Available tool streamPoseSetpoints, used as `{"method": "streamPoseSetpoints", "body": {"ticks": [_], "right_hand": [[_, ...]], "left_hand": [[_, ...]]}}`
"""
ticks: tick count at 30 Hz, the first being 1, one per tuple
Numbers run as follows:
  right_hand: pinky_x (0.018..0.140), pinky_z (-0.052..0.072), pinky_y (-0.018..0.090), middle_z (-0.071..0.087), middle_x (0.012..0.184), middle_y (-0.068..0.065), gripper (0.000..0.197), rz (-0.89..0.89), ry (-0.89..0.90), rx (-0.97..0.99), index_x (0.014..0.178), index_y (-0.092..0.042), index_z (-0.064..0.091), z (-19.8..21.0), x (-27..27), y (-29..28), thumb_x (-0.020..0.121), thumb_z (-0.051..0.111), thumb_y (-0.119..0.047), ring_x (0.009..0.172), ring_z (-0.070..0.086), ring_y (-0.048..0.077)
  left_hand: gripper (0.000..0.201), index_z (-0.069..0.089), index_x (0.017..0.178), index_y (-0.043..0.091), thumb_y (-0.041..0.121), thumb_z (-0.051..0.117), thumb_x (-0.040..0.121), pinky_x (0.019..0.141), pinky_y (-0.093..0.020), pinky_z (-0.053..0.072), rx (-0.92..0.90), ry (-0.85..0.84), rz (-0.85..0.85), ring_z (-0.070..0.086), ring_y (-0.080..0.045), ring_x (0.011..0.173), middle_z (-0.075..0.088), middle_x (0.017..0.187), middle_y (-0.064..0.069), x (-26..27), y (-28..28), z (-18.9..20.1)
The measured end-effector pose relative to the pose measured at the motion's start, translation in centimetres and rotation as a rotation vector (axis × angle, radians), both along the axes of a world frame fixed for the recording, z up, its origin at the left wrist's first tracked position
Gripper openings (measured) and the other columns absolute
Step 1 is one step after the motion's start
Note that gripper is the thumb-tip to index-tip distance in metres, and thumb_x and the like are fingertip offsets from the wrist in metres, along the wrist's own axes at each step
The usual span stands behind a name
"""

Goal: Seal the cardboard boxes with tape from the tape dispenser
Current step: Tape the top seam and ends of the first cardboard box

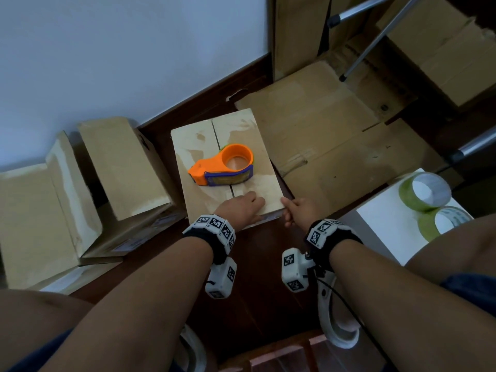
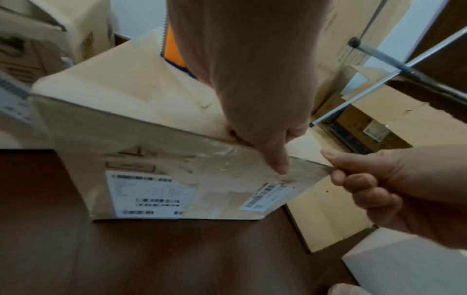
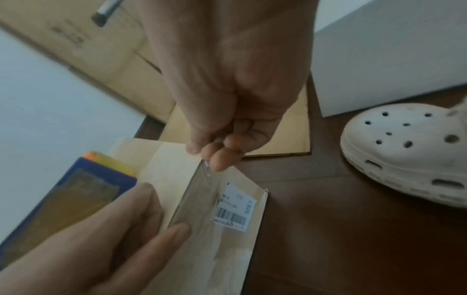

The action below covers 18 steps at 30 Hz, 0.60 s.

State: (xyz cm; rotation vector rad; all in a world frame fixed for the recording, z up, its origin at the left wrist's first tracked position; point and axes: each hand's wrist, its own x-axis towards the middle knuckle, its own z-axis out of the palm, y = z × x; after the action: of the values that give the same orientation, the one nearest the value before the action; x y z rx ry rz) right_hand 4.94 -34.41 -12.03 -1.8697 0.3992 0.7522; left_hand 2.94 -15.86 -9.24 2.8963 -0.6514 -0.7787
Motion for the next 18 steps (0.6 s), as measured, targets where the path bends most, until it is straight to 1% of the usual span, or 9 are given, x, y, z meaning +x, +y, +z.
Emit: {"method": "streamPoseSetpoints", "body": {"ticks": [2, 4, 6, 8, 10, 12, 15, 16, 18], "right_hand": [[0.050, 0.045, 0.029, 0.055, 0.053, 0.005, 0.042, 0.048, 0.012, -0.041, 0.064, -0.006, 0.053, 0.5, 0.3, 0.1, 0.098, 0.054, -0.031, 0.037, 0.053, 0.014], [0.050, 0.045, 0.028, 0.056, 0.055, 0.006, 0.044, 0.112, 0.035, -0.089, 0.063, -0.006, 0.053, 1.3, 0.8, 0.0, 0.098, 0.053, -0.033, 0.038, 0.055, 0.013], [0.058, 0.048, 0.030, 0.060, 0.061, 0.008, 0.047, 0.104, 0.032, -0.180, 0.067, -0.006, 0.056, 2.1, 1.4, 0.1, 0.096, 0.052, -0.042, 0.051, 0.060, 0.020], [0.069, 0.049, 0.032, 0.067, 0.074, 0.010, 0.054, 0.059, -0.033, -0.313, 0.078, -0.005, 0.062, 3.3, 2.2, 0.6, 0.097, 0.042, -0.052, 0.069, 0.064, 0.027], [0.066, 0.044, 0.030, 0.069, 0.086, 0.011, 0.051, 0.023, -0.155, -0.349, 0.089, -0.005, 0.063, 5.0, 3.1, 1.8, 0.100, 0.035, -0.047, 0.077, 0.062, 0.027], [0.070, 0.042, 0.031, 0.068, 0.099, 0.012, 0.037, 0.033, -0.318, -0.319, 0.101, -0.006, 0.060, 6.7, 4.0, 3.8, 0.102, 0.036, -0.035, 0.088, 0.062, 0.028], [0.076, 0.041, 0.029, 0.062, 0.114, 0.006, 0.023, 0.168, -0.520, -0.285, 0.113, -0.013, 0.056, 8.6, 4.8, 7.1, 0.101, 0.036, -0.015, 0.098, 0.058, 0.022], [0.080, 0.043, 0.030, 0.058, 0.119, 0.006, 0.025, 0.230, -0.564, -0.271, 0.116, -0.013, 0.055, 8.9, 4.8, 8.1, 0.099, 0.037, -0.009, 0.103, 0.056, 0.022], [0.092, 0.045, 0.036, 0.053, 0.127, 0.008, 0.032, 0.388, -0.632, -0.280, 0.123, -0.011, 0.051, 9.0, 4.6, 9.8, 0.095, 0.039, -0.002, 0.112, 0.052, 0.024]], "left_hand": [[0.042, 0.042, 0.121, 0.006, 0.041, 0.045, 0.098, 0.077, -0.041, 0.044, -0.036, 0.011, 0.026, 0.055, -0.033, 0.096, 0.041, 0.121, -0.014, -0.1, 0.3, -0.2], [0.042, 0.045, 0.116, 0.007, 0.043, 0.051, 0.095, 0.079, -0.042, 0.046, -0.104, 0.050, 0.098, 0.054, -0.032, 0.094, 0.042, 0.117, -0.014, -0.1, 0.5, -0.4], [0.039, 0.048, 0.104, 0.009, 0.044, 0.057, 0.091, 0.077, -0.040, 0.046, -0.203, 0.103, 0.187, 0.052, -0.029, 0.088, 0.045, 0.109, -0.012, -0.1, 0.8, 0.2], [0.033, 0.052, 0.095, 0.010, 0.042, 0.061, 0.090, 0.074, -0.033, 0.043, -0.303, 0.101, 0.238, 0.050, -0.022, 0.081, 0.050, 0.098, -0.008, -0.1, 1.5, 1.2], [0.027, 0.055, 0.091, 0.010, 0.037, 0.059, 0.092, 0.069, -0.029, 0.040, -0.335, 0.025, 0.290, 0.050, -0.018, 0.077, 0.055, 0.090, -0.005, -0.6, 3.0, 2.3], [0.021, 0.056, 0.088, 0.012, 0.032, 0.057, 0.094, 0.067, -0.029, 0.039, -0.315, -0.082, 0.373, 0.051, -0.018, 0.076, 0.056, 0.085, -0.002, -1.2, 5.5, 2.6], [0.017, 0.061, 0.097, 0.013, 0.029, 0.063, 0.089, 0.079, -0.038, 0.048, -0.295, -0.204, 0.389, 0.056, -0.023, 0.092, 0.058, 0.099, -0.004, -2.8, 9.5, 1.7], [0.024, 0.063, 0.102, 0.013, 0.031, 0.064, 0.087, 0.082, -0.040, 0.051, -0.294, -0.255, 0.350, 0.058, -0.027, 0.099, 0.060, 0.107, -0.006, -3.3, 10.4, 1.4], [0.048, 0.062, 0.118, 0.015, 0.048, 0.056, 0.084, 0.091, -0.047, 0.050, -0.232, -0.277, 0.291, 0.055, -0.033, 0.118, 0.055, 0.130, -0.012, -4.2, 11.2, 1.3]]}}
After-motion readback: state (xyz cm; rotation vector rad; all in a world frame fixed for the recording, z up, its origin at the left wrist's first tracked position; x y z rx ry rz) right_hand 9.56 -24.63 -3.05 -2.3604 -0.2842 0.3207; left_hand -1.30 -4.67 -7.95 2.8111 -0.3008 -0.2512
